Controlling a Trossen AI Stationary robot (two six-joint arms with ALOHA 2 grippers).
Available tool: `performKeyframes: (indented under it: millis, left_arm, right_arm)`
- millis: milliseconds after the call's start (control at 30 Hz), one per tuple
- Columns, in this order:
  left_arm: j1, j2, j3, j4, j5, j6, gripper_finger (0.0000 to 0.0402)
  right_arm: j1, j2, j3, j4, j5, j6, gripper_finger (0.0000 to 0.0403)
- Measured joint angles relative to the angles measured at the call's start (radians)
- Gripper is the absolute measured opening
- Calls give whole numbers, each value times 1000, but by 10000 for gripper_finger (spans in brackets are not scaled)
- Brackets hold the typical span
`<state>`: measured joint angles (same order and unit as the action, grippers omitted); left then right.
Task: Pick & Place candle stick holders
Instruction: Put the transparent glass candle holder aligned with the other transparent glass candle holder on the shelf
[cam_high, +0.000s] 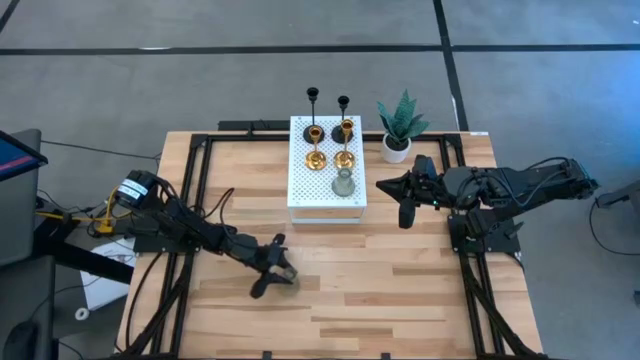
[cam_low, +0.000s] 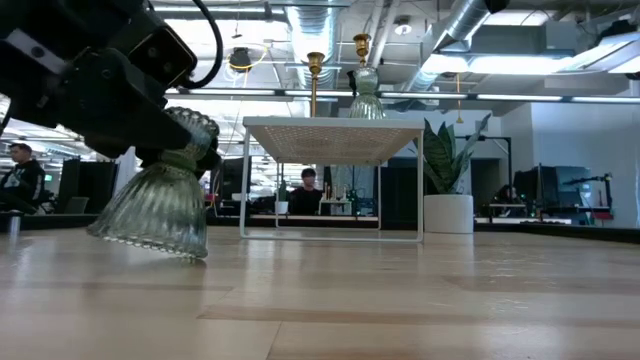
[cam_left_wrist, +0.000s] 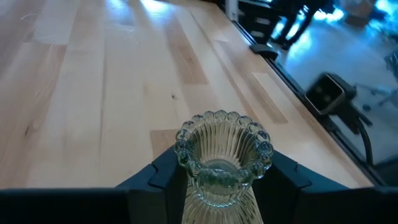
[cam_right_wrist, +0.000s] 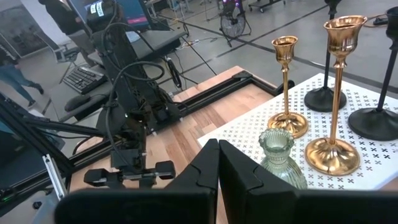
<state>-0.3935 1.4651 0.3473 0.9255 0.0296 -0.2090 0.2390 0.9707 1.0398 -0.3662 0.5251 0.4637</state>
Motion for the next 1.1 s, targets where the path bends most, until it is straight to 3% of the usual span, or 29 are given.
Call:
performKeyframes:
  millis: [167,433,767,1100]
  left_arm:
    - [0,-7,0,-4,-86,-107,149]
    - [22,-57,-1,-6,-116,-79,146]
    - [105,-269,41,-32,-135,-76,144]
    - [108,-373,306,-523,-156,20,143]
  right_arm:
    - [1,0,0,-15,0,0,0]
    - [1,0,0,-40,0,1,0]
    - [3,0,0,-49,-3,1,0]
    - [3,0,0,-49,-3,0,0]
